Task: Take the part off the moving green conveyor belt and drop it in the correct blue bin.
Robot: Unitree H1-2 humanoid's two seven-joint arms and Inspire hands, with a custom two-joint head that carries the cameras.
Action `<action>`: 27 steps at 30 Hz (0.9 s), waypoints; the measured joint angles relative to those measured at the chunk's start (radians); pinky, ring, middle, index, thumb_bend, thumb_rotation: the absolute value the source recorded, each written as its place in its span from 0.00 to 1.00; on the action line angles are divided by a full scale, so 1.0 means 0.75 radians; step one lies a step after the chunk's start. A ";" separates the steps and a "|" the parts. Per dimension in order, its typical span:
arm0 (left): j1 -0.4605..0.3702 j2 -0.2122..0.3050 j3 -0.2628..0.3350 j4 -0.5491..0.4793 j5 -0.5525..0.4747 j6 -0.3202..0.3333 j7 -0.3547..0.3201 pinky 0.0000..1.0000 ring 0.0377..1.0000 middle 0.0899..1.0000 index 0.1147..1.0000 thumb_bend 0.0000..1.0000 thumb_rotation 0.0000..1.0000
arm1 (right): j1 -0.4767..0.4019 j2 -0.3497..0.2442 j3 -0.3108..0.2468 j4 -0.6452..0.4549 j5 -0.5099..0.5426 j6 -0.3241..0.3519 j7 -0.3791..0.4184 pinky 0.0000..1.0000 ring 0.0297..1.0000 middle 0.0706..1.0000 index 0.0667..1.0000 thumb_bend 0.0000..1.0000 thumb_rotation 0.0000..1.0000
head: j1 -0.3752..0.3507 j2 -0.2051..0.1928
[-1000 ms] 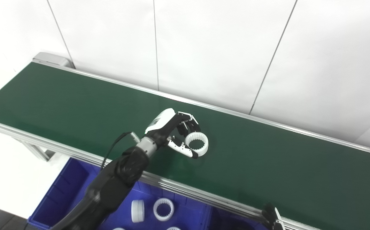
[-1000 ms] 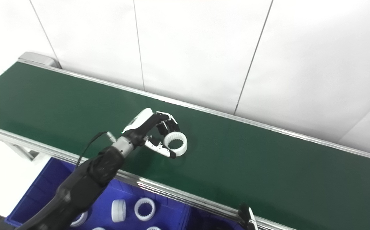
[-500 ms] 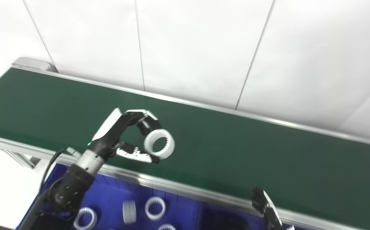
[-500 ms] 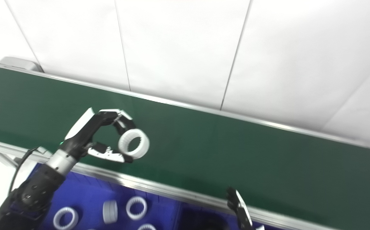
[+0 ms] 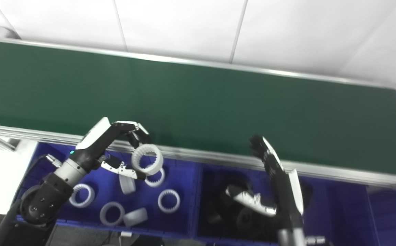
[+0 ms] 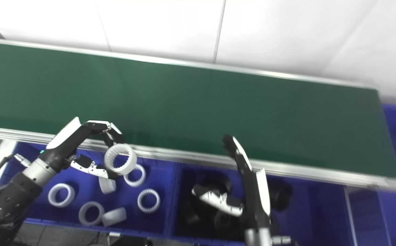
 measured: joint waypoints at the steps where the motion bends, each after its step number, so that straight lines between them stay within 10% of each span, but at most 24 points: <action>1: -0.003 0.001 -0.015 0.001 0.022 0.001 -0.012 0.48 0.41 0.45 0.45 0.50 0.00 | 0.000 0.001 0.000 0.000 0.001 0.001 0.000 0.83 0.86 0.87 0.89 0.86 0.41 | 0.004 -0.008; 17: -0.024 0.004 -0.155 0.014 0.324 0.279 -0.167 0.52 0.42 0.46 0.45 0.50 0.00 | 0.002 -0.008 -0.052 0.023 0.029 0.004 -0.005 0.82 0.87 0.88 0.91 0.86 0.41 | 0.092 -0.065; 20: -0.021 0.004 -0.180 0.001 0.483 0.344 -0.166 0.56 0.61 0.59 0.44 0.51 0.05 | 0.001 -0.010 -0.055 0.036 0.029 0.004 -0.005 0.82 0.86 0.88 0.90 0.86 0.41 | 0.092 -0.069; 23: 0.020 0.004 -0.178 -0.061 0.631 0.387 -0.122 0.66 0.78 0.84 0.82 0.66 0.37 | 0.005 -0.011 -0.056 0.040 0.029 0.004 -0.005 0.82 0.87 0.88 0.90 0.87 0.41 | 0.086 -0.069; 27: 0.104 -0.004 -0.111 -0.140 0.559 0.371 -0.047 0.79 0.91 0.97 0.93 0.71 0.48 | 0.023 -0.013 -0.057 0.040 0.029 0.004 -0.004 0.83 0.88 0.89 0.91 0.87 0.41 | 0.076 -0.080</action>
